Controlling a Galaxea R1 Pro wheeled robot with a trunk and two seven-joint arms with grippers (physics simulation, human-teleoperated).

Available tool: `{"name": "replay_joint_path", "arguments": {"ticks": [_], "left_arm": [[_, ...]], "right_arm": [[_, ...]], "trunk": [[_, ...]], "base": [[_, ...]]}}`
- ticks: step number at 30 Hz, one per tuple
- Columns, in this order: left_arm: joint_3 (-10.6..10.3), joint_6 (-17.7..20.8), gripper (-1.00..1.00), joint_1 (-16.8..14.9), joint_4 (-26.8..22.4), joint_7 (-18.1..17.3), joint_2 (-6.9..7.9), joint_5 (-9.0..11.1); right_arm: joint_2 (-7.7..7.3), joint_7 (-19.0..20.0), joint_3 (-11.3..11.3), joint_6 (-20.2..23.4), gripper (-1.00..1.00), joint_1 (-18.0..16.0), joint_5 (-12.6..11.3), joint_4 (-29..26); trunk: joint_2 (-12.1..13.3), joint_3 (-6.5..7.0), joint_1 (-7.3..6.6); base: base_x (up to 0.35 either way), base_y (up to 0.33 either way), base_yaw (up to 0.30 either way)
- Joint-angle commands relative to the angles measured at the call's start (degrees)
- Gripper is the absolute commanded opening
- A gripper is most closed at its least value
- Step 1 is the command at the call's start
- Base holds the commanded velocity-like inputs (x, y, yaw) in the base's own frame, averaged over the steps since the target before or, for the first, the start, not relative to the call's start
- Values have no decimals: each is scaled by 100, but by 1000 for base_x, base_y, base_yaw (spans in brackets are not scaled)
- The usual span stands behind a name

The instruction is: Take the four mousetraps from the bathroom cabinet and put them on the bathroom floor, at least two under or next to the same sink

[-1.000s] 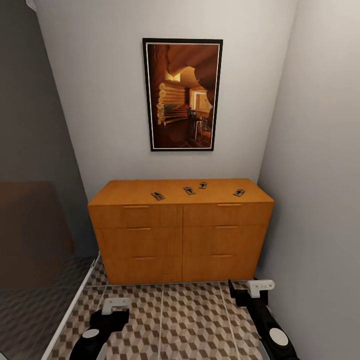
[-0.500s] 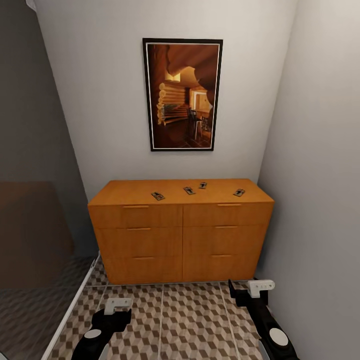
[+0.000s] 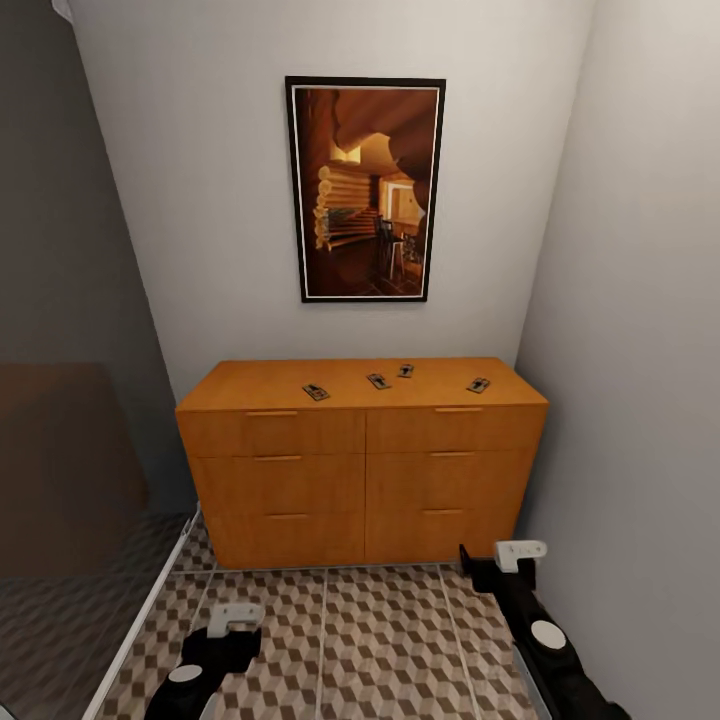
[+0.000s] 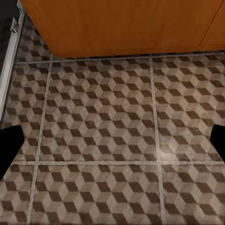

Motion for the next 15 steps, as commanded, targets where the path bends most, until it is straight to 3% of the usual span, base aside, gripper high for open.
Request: {"name": "replay_joint_path", "arguments": {"ticks": [1,8,15], "left_arm": [[-14,27,100,-2,24,44,4,35],[-2,19,100,-3,270,40,4,35],[0,10,100,-3,327,37,4,35]], "right_arm": [[-12,-75,22,320,100,-158,5,-62],[-67,-130,21,1426,100,-1333,12,-315],[-357,-139,13,3002,100,-2700,13,-1053]], "trunk": [[-4,-7,0],[-4,-7,0],[-4,-7,0]], "base": [[0,0,0],[0,0,0],[0,0,0]]}}
